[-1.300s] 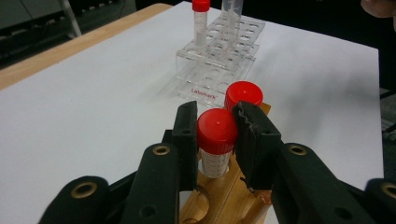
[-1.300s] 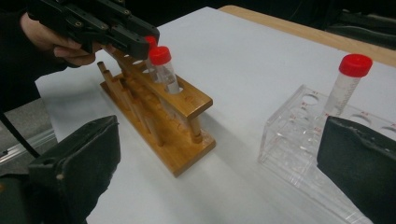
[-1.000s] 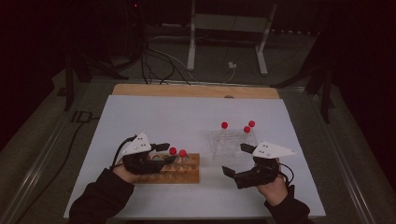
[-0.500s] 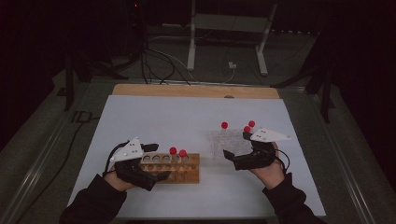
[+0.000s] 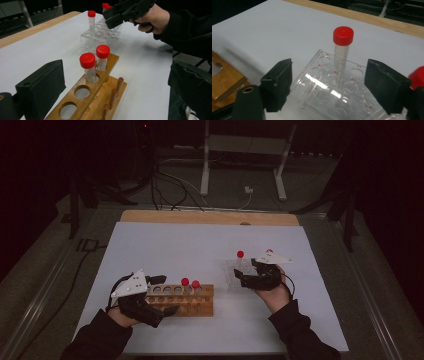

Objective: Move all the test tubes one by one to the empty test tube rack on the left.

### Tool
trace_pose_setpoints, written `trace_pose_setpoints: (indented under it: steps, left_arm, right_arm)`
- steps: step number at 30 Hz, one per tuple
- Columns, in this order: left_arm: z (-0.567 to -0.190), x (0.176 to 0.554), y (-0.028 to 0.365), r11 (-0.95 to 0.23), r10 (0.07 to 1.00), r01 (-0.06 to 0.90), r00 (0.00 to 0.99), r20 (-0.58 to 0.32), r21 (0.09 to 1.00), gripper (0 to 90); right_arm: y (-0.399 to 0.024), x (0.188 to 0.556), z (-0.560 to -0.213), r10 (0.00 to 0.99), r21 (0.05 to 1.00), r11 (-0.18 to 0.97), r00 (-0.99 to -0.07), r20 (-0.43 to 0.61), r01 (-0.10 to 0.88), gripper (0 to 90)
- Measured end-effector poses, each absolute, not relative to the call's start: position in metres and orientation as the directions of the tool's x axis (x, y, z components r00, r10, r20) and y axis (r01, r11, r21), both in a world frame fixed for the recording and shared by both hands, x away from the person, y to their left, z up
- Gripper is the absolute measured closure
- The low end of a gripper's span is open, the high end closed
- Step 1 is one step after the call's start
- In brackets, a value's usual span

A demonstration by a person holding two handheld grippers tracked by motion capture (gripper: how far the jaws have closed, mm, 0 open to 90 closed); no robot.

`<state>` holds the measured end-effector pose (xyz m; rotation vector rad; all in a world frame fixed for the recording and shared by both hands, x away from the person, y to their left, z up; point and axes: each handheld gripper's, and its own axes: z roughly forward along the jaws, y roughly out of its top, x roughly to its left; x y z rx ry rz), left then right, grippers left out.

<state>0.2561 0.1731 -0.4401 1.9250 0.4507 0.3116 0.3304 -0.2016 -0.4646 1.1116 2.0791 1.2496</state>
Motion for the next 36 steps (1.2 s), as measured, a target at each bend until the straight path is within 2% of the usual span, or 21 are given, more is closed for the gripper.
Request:
trace_pose_setpoints:
  steps: [10, 18, 24, 36]
  left_arm:
    - [-0.442, 0.256, 0.171, -0.355, 0.443, 0.166, 0.896, 0.009, 0.920, 1.7]
    - [-0.441, 0.256, 0.171, -0.353, 0.440, 0.165, 0.898, 0.007, 0.921, 1.7]
    - [-0.441, 0.256, 0.171, -0.355, 0.440, 0.162, 0.898, 0.012, 0.921, 1.7]
    - [-0.441, 0.257, 0.171, -0.355, 0.444, 0.164, 0.896, 0.012, 0.921, 1.7]
  right_arm:
    - [-0.188, 0.346, -0.471, 0.869, 0.847, 0.298, -0.492, -0.049, 0.441, 52.1]
    - [-0.181, 0.358, -0.473, 0.880, 0.833, 0.312, -0.470, -0.071, 0.456, 61.5]
    - [-0.178, 0.362, -0.475, 0.884, 0.828, 0.315, -0.462, -0.078, 0.463, 72.7]
    - [-0.180, 0.362, -0.471, 0.875, 0.832, 0.317, -0.478, -0.072, 0.455, 74.5]
